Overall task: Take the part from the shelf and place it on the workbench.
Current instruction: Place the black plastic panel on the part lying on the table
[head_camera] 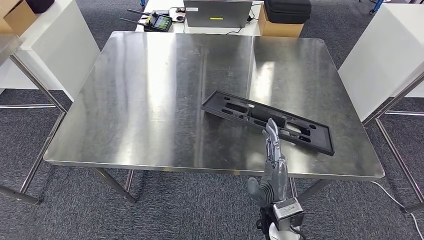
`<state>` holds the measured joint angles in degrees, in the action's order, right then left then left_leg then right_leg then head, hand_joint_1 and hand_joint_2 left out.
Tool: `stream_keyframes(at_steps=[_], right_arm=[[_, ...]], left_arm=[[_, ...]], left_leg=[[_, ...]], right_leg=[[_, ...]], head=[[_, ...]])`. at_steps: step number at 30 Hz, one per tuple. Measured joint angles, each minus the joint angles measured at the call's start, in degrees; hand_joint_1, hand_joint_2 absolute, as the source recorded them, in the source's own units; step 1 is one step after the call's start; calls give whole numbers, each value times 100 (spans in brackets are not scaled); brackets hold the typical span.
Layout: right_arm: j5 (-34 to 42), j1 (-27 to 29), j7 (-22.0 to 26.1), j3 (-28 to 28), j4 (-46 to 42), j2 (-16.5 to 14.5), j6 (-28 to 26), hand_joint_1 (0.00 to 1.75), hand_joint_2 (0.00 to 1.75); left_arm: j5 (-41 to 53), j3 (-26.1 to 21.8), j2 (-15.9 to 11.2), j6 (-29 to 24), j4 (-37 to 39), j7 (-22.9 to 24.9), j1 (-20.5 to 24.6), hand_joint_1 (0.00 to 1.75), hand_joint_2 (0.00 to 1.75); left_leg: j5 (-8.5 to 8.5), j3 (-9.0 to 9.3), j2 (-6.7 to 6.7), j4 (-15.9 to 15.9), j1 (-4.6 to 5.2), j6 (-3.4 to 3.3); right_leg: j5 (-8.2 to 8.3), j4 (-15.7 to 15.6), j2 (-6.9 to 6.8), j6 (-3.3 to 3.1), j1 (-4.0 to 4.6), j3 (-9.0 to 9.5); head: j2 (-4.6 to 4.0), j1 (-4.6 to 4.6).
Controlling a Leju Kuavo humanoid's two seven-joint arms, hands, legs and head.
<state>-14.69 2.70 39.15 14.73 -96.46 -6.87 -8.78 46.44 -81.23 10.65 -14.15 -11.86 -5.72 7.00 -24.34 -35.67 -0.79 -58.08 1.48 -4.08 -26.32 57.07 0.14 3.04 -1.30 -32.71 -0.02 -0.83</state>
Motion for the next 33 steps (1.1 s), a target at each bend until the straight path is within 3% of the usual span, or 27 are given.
stream_keyframes(at_steps=[2,5,7,8,10,12,13,14,16,17,18,20,21,22,23,24,26,28,29,31,33], right_arm=[[79,-42,41,-31,126,-23,84,0,0],[121,-99,66,-74,304,-28,128,0,0],[110,-142,71,-102,464,-27,131,0,0],[91,-171,72,-111,547,-29,115,0,0],[49,-250,73,-122,690,-46,44,0,0],[27,-331,75,-129,798,-86,-36,0,0],[46,-363,76,-135,848,-105,-50,0,0],[86,-388,77,-142,895,-119,-42,0,0],[196,-444,78,-156,1001,-142,11,0,0],[241,-472,78,-161,1051,-160,35,0,0],[269,-498,78,-164,1093,-181,51,0,0],[305,-539,78,-169,1171,-214,66,0,0],[317,-554,78,-173,1210,-220,68,0,0],[329,-564,78,-177,1248,-222,70,0,0],[342,-570,78,-181,1279,-222,73,0,0],[356,-576,78,-185,1304,-224,78,0,0],[364,-602,78,-193,1344,-233,87,0,0],[307,-653,78,-206,1401,-247,48,0,0],[224,-685,78,-211,1459,-254,-29,0,0],[-35,-759,69,-225,1698,-261,-330,0,0],[-211,-837,42,-266,2115,-258,-594,0,0]], left_arm=[[-51,-50,41,-67,1,24,7,0,0],[-90,-92,84,-125,3,39,11,0,0],[-131,-142,115,-179,4,44,12,0,0],[-156,-173,133,-205,4,44,12,0,0],[-187,-210,172,-246,5,35,15,0,0],[-199,-222,208,-266,6,21,23,0,0],[-202,-227,221,-270,6,15,27,0,0],[-204,-234,233,-276,6,12,29,0,0],[-203,-249,243,-315,6,10,29,0,0],[-203,-255,246,-345,6,11,28,0,0],[-203,-261,247,-377,6,14,26,0,0],[-203,-281,250,-435,6,21,27,0,0],[-204,-295,251,-456,6,24,28,0,0],[-205,-305,251,-476,6,25,29,0,0],[-206,-312,251,-491,6,26,30,0,0],[-206,-314,251,-506,6,29,30,0,0],[-206,-315,257,-539,7,48,41,0,0],[-202,-315,272,-564,9,75,61,0,0],[-199,-315,281,-572,9,86,69,0,0],[-190,-314,294,-577,10,98,73,0,0],[-165,-313,311,-575,9,105,81,0,0]], left_leg=[[49,19,20,54,-35,-61],[90,-2,46,80,-53,-111],[124,-44,53,78,-51,-107],[147,-68,54,77,-51,-96],[198,-110,52,72,-51,-58],[253,-141,49,61,-44,2],[280,-148,48,52,-44,36],[308,-154,47,53,-47,72],[327,-192,36,34,-67,149],[224,-237,33,-43,-81,195],[25,-311,32,-222,-102,242],[-554,-498,37,-890,-160,337],[-757,-564,40,-1237,-190,376],[-848,-563,45,-1460,-220,410],[-826,-471,52,-1493,-250,439],[-726,-272,59,-1318,-283,465],[-537,314,61,-569,-334,508],[-488,664,26,-31,-332,489],[-498,688,9,43,-306,456],[-429,622,21,57,-266,330],[-312,527,50,88,-242,172]], right_leg=[[-142,162,-5,-6,6,-61],[-709,1133,-8,-101,10,-429],[-901,1606,-8,-85,15,-553],[-864,1522,-8,-49,18,-449],[-651,785,-9,10,18,53],[-464,113,-4,-6,52,489],[-422,-41,2,-36,69,566],[-390,-63,7,-73,89,551],[-325,-96,3,-167,38,479],[-273,-107,-5,-220,9,451],[-214,-115,-14,-269,-23,417],[-113,-109,-30,-316,-28,319],[-69,-103,-37,-315,-27,263],[-28,-97,-44,-302,-30,206],[5,-89,-50,-282,-37,156],[34,-79,-53,-257,-51,111],[81,-45,-55,-193,-65,40],[135,-14,-55,-108,-50,-10],[168,-12,-55,-59,-38,-26],[215,-10,-52,44,-33,-58],[5,222,-46,39,-33,-210]], head=[[0,8],[0,35],[-1,37],[-1,39],[-1,39],[0,29],[0,27],[0,20],[-1,26],[-1,17],[-1,9],[-1,-16],[-1,-18],[-1,-19],[-1,-19],[-1,-20],[-1,-24],[0,-22],[0,-17],[-1,-5],[-1,11]])
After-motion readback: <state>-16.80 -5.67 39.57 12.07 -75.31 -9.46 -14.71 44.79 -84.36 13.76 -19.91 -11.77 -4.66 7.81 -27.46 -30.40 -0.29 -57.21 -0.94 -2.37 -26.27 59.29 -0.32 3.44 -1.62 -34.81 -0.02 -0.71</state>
